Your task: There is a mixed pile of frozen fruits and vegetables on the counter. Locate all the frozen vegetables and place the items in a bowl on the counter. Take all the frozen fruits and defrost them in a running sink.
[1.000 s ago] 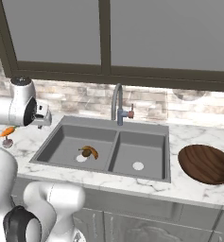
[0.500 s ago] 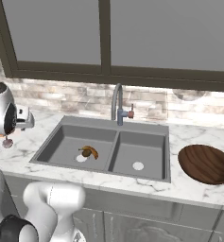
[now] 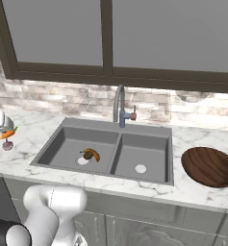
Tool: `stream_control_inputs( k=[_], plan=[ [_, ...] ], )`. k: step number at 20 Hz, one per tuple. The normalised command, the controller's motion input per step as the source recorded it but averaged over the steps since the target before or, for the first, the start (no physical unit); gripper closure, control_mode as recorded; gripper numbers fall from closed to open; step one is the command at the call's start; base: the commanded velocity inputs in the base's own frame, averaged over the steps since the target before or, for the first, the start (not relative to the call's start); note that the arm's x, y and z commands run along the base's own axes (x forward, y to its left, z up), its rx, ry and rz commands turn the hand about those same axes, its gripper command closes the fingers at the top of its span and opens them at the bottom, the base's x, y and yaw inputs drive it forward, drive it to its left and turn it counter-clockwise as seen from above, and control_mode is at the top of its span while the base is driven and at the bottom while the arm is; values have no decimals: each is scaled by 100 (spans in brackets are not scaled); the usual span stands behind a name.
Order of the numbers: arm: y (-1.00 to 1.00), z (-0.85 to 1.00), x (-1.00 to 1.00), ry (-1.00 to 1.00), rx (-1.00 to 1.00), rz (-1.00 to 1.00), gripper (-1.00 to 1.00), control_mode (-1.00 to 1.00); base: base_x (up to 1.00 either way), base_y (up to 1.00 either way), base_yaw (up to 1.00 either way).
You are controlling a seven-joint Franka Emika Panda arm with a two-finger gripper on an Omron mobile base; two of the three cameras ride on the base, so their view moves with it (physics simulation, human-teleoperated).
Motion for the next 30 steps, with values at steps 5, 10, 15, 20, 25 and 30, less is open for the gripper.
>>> stream_control_inputs(
  k=[5,10,15,20,25,30],
  plan=[
    [47,0,-4,0,0,-4,-100,-100,0,0,0],
    [32,0,0,0,0,-1,-100,-100,0,0,0],
    [19,0,0,0,0,0,-100,-100,0,0,0],
    [1,0,2,0,0,0,-100,-100,0,0,0],
    [0,0,10,0,3,0,-100,-100,0,0,0],
    [-1,0,11,0,9,0,-100,-100,0,0,0]
  ],
)
